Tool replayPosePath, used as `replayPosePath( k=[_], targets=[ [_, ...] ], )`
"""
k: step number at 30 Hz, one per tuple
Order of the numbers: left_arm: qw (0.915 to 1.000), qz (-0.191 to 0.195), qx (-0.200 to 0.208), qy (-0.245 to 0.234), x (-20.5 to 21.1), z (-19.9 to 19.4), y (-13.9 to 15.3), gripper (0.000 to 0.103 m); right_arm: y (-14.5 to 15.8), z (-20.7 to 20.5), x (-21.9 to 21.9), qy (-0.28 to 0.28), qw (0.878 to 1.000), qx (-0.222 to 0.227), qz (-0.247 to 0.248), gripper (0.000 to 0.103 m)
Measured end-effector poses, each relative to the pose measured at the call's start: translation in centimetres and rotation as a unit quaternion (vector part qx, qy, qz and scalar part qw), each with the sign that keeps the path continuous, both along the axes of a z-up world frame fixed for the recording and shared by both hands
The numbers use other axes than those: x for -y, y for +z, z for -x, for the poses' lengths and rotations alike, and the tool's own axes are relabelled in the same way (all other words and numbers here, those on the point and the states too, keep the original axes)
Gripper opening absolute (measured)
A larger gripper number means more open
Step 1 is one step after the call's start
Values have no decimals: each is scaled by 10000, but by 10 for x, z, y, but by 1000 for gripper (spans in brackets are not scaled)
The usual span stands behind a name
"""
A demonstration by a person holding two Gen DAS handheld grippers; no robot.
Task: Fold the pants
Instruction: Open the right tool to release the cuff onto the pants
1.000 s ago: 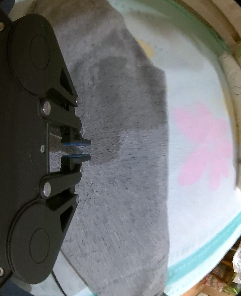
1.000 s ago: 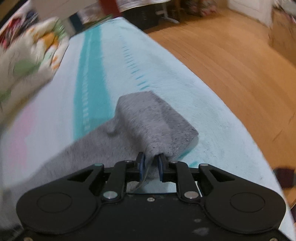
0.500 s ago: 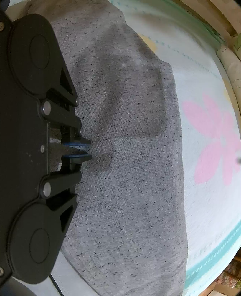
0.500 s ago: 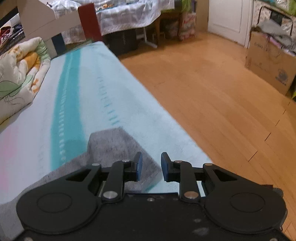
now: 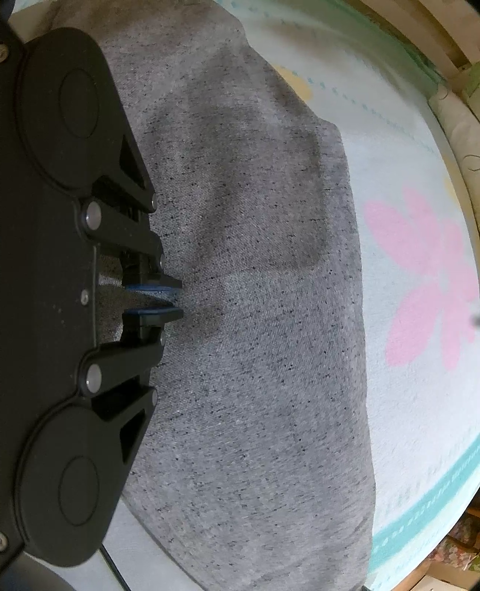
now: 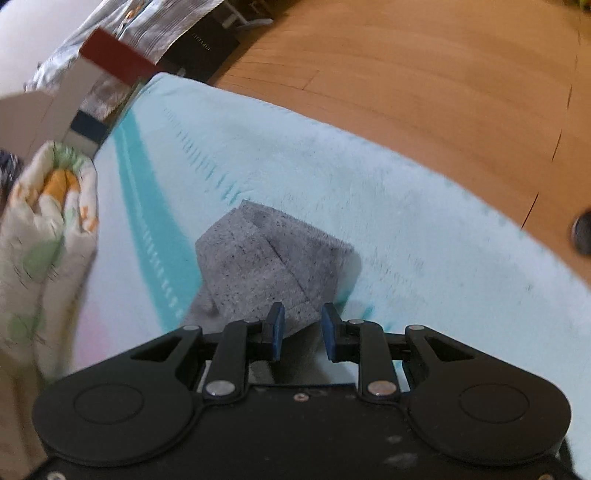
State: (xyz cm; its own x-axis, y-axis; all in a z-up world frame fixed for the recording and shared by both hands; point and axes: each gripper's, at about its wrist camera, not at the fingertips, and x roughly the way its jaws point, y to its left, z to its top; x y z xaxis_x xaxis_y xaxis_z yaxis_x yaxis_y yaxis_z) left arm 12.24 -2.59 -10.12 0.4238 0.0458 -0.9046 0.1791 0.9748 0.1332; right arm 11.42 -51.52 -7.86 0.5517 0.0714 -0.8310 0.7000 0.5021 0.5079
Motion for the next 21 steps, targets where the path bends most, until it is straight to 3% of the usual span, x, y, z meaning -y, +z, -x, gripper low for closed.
replayPosePath(
  k=[3, 5, 8, 9, 11, 13, 17, 21],
  targets=[
    [10000, -77, 37, -49, 5, 3, 0, 16, -3, 3, -1, -92, 9996, 111, -258, 25],
    [9999, -89, 40, -72, 6, 3, 0, 16, -2, 2, -5, -193, 9997, 103, -117, 25],
    [10000, -26, 6, -61, 5, 2, 0, 16, 24, 0, -27, 252, 9912, 263, 1271, 25],
    [10000, 3, -10, -42, 5, 1, 0, 16, 33, -3, -39, 634, 9796, 153, 1899, 25],
    [10000, 28, -30, -20, 1, -1, 1, 16, 36, -8, -55, 1312, 9599, -101, 2476, 25],
    [10000, 16, -25, -15, 2, -1, 0, 15, 31, -8, -68, 1869, 9445, -253, 2690, 25],
    [10000, -27, 16, -40, 3, 1, 0, 15, 15, -3, -90, 2393, 9158, -335, 3209, 25],
    [10000, 0, -9, -25, 3, 0, 1, 15, -2, -3, -114, 2903, 8700, -388, 3965, 23]
  ],
)
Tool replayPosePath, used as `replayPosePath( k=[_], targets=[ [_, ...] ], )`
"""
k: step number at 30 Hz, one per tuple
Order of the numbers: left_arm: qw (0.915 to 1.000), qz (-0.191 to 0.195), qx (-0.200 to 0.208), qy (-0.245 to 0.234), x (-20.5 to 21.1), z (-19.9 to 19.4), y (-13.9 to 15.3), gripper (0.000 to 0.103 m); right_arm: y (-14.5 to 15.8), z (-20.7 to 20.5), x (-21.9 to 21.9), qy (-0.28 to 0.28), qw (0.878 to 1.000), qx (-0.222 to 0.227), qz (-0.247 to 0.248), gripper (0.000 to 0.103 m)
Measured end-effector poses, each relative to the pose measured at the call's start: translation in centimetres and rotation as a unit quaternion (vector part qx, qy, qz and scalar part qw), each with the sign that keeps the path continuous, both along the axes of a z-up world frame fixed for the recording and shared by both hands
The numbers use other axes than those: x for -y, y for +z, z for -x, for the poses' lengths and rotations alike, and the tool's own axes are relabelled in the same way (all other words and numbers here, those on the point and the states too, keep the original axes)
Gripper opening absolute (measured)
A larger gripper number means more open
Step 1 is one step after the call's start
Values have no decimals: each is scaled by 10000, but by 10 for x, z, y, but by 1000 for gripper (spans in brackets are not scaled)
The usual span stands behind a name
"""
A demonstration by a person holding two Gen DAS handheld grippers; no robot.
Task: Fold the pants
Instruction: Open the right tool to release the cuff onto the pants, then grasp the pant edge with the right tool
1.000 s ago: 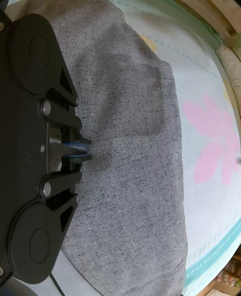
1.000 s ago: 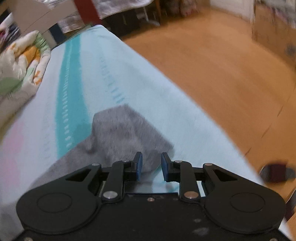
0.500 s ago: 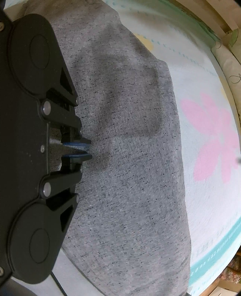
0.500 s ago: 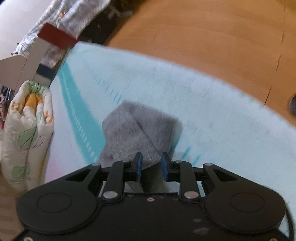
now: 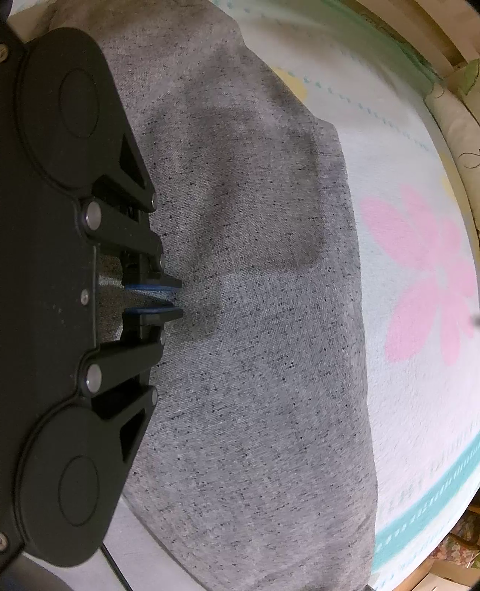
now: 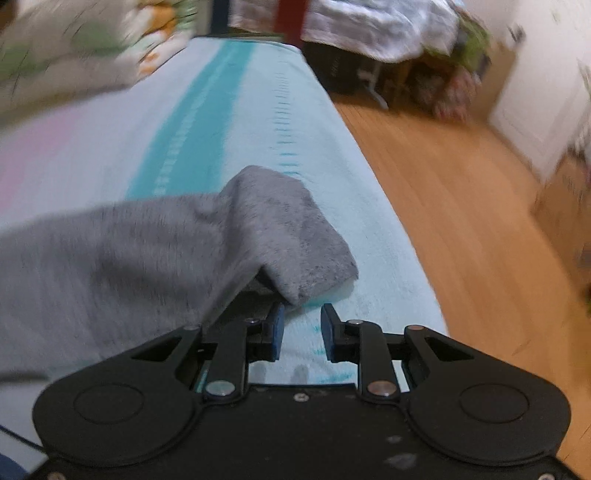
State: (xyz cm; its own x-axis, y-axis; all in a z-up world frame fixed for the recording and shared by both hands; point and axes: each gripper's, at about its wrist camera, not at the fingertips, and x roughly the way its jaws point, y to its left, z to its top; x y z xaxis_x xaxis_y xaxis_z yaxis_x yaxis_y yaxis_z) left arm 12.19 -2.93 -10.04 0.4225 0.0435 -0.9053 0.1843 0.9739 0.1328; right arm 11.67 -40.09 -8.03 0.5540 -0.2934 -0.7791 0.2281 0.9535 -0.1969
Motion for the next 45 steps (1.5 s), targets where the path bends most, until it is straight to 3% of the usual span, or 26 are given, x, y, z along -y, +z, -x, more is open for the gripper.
replayPosePath(
  k=[3, 7, 9, 12, 16, 18, 21, 24, 27, 34, 39, 45],
  targets=[
    [10000, -9, -20, 9, 0, -1, 0, 15, -2, -4, -10, 230, 9991, 69, 351, 22],
    [10000, -69, 2, -9, 4, -1, 0, 15, -6, -19, -7, 275, 9987, 25, 418, 22],
    [10000, -83, 14, -25, 5, -1, 0, 15, -8, -27, -2, 302, 9979, -41, 570, 18],
    [10000, -46, 2, -18, 5, -1, 0, 15, -8, -39, 24, -150, 9971, -62, 745, 16],
    [10000, 9, -52, 14, 3, -4, 1, 15, -5, -47, 65, -1082, 9846, -260, 1352, 18],
    [10000, 23, -62, 26, 2, -6, 2, 15, 10, -44, 80, -1300, 9854, -65, 1097, 19],
    [10000, -2, -54, 29, 2, -6, 1, 14, 36, -49, 88, -1193, 9924, 221, 186, 22],
    [10000, -36, -42, 3, 4, -6, 1, 12, 50, -68, 82, -944, 9935, 224, -599, 24],
    [10000, -52, -37, 0, 5, -6, 0, 12, 55, -98, 71, -844, 9904, 167, -1080, 25],
    [10000, 35, -54, 1, 4, -5, 1, 12, 26, -157, 67, -1165, 9834, -296, -1361, 27],
    [10000, 11, -42, -28, 3, -4, 1, 11, 0, -157, 78, -1283, 9745, -479, -1779, 27],
    [10000, 8, -20, -36, 6, -2, 1, 11, -13, -155, 84, -1290, 9716, -436, -1933, 31]
  ],
)
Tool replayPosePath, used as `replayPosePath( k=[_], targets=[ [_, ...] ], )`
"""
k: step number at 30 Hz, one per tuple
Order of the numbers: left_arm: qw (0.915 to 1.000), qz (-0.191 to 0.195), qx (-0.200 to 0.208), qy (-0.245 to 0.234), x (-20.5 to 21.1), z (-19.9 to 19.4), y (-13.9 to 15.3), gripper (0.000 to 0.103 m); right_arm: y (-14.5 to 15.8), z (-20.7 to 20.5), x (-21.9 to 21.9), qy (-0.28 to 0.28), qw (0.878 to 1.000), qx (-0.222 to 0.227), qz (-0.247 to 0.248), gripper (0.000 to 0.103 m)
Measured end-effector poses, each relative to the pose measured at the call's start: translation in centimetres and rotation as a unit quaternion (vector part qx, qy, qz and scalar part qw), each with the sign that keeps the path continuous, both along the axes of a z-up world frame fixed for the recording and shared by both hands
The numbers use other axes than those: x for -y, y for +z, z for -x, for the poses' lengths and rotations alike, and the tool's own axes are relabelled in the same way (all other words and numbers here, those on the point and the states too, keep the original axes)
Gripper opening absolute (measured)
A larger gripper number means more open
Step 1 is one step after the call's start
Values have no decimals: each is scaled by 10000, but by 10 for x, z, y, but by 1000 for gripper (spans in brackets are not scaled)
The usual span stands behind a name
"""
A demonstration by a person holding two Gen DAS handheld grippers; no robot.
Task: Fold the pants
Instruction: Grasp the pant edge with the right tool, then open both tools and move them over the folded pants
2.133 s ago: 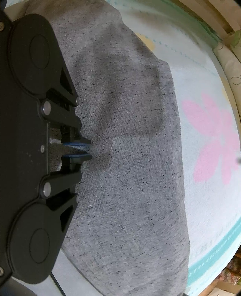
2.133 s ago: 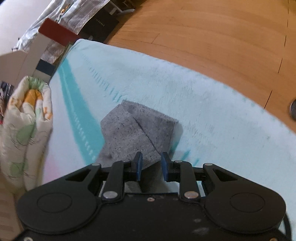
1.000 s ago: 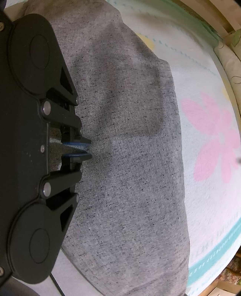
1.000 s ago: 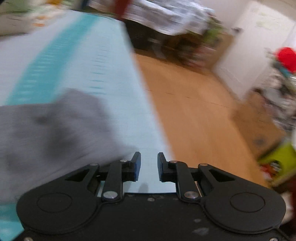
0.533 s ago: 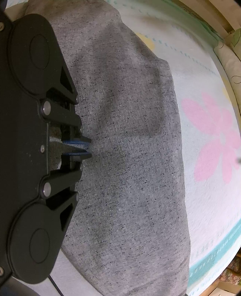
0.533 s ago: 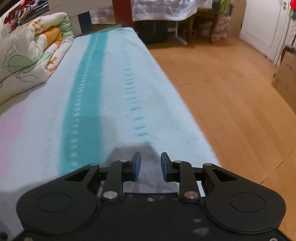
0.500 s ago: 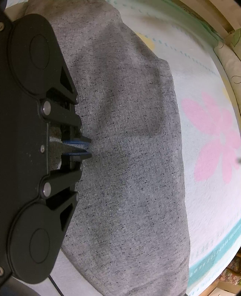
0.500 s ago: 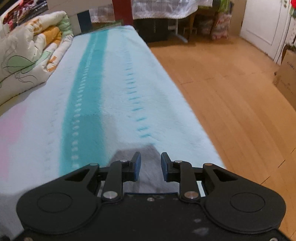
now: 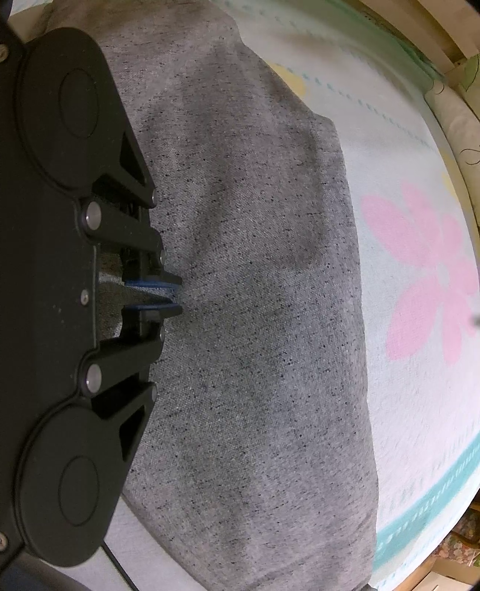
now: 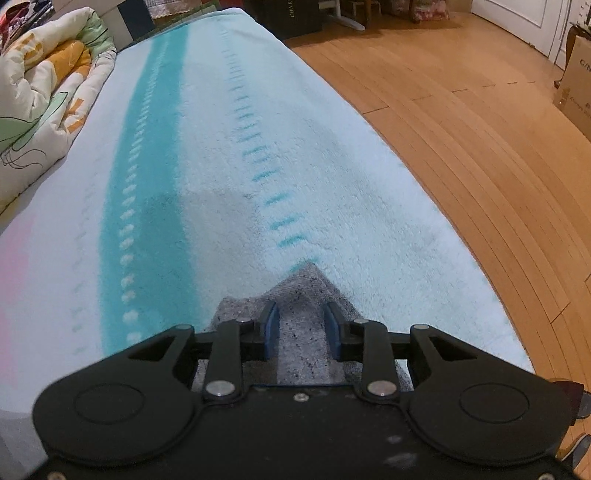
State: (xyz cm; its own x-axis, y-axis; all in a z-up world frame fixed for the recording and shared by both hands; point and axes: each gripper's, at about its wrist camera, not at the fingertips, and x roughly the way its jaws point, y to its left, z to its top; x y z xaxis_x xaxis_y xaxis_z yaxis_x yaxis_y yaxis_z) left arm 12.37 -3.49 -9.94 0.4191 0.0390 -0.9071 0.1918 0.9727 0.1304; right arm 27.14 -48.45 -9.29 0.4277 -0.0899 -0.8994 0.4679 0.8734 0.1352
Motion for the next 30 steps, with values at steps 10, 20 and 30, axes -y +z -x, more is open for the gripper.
replayPosePath(
  k=[10, 20, 30],
  targets=[
    [9996, 266, 60, 103, -12, 1, 2, 11, -4, 10, 12, 96, 9988, 199, -443, 16],
    [9912, 1072, 726, 266, -35, -19, 47, 34, 33, 23, -27, 612, 9842, 523, 1574, 3],
    [9950, 749, 538, 387, -29, -55, 5, 38, -12, 0, -56, 1025, 9607, -303, 2563, 14]
  ],
)
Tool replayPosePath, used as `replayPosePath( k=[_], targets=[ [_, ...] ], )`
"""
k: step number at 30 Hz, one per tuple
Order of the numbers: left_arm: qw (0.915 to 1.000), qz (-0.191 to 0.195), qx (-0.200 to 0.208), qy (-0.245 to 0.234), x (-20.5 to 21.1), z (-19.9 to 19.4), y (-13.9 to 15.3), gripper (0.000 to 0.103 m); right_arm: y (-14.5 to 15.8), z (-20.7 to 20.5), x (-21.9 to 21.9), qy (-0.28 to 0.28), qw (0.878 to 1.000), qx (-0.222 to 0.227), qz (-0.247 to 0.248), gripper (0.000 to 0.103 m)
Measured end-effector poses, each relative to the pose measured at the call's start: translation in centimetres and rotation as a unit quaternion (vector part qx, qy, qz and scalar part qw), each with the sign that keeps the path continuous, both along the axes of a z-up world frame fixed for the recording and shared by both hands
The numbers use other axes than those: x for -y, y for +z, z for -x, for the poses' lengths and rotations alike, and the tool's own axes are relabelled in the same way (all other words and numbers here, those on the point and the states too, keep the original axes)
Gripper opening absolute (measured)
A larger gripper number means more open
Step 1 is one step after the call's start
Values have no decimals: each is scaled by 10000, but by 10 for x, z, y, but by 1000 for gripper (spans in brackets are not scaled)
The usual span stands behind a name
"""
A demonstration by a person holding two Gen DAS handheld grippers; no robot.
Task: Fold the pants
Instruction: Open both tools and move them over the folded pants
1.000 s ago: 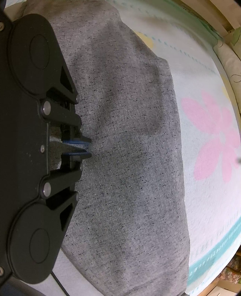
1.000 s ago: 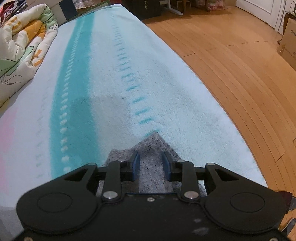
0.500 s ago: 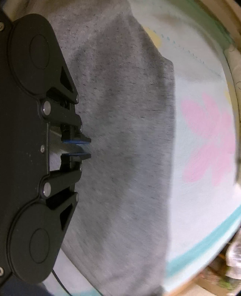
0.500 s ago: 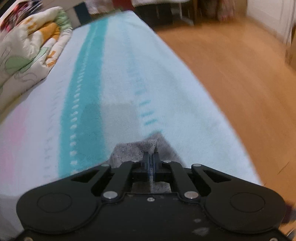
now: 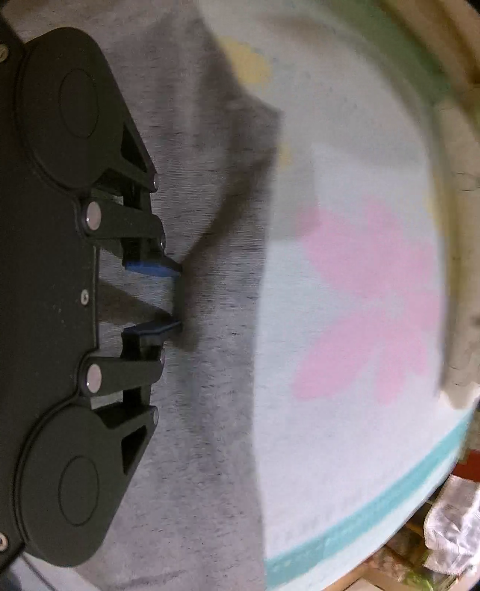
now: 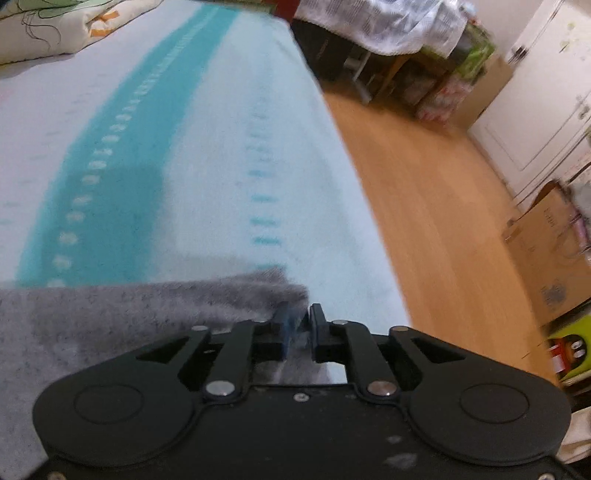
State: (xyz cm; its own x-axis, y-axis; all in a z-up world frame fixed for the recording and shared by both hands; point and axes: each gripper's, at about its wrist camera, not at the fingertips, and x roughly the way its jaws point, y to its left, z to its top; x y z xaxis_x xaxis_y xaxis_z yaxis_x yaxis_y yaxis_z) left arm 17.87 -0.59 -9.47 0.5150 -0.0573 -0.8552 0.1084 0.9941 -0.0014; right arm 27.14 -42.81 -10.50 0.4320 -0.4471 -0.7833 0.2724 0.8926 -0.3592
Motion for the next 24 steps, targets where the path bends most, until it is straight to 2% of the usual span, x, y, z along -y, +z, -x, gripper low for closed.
replayPosePath(
  k=[2, 4, 6, 10, 13, 16, 20, 22, 24],
  targets=[
    [9997, -206, 39, -108, 6, 5, 2, 38, 11, 2, 0, -165, 9996, 187, -140, 13],
    [9998, -166, -48, -120, 4, 9, 8, 38, 29, 7, -4, -249, 9984, 487, -114, 14],
    [9999, 37, -87, -78, -7, 16, 17, 38, 48, 14, -12, -147, 9971, 720, -185, 14],
    [9997, -50, -50, 241, -51, 43, 30, 38, 76, 27, -35, 204, 9921, 957, -789, 17],
    [9972, -13, -305, 690, -95, 57, 33, 37, 80, 34, -63, 496, 9869, 908, -1238, 17],
    [9913, 235, -751, 1056, -137, 66, 29, 36, 77, 34, -102, 864, 9817, 766, -1511, 17],
    [9861, 658, -769, 1314, -170, 76, 46, 36, 81, 39, -163, 1535, 9694, 548, -1838, 17],
    [9863, 366, -863, 1358, -179, 78, 53, 38, 86, 46, -193, 1931, 9623, 488, -1853, 17],
    [9829, -90, -1113, 1463, -182, 73, 41, 38, 90, 52, -221, 2238, 9547, 420, -1913, 17]
  ],
)
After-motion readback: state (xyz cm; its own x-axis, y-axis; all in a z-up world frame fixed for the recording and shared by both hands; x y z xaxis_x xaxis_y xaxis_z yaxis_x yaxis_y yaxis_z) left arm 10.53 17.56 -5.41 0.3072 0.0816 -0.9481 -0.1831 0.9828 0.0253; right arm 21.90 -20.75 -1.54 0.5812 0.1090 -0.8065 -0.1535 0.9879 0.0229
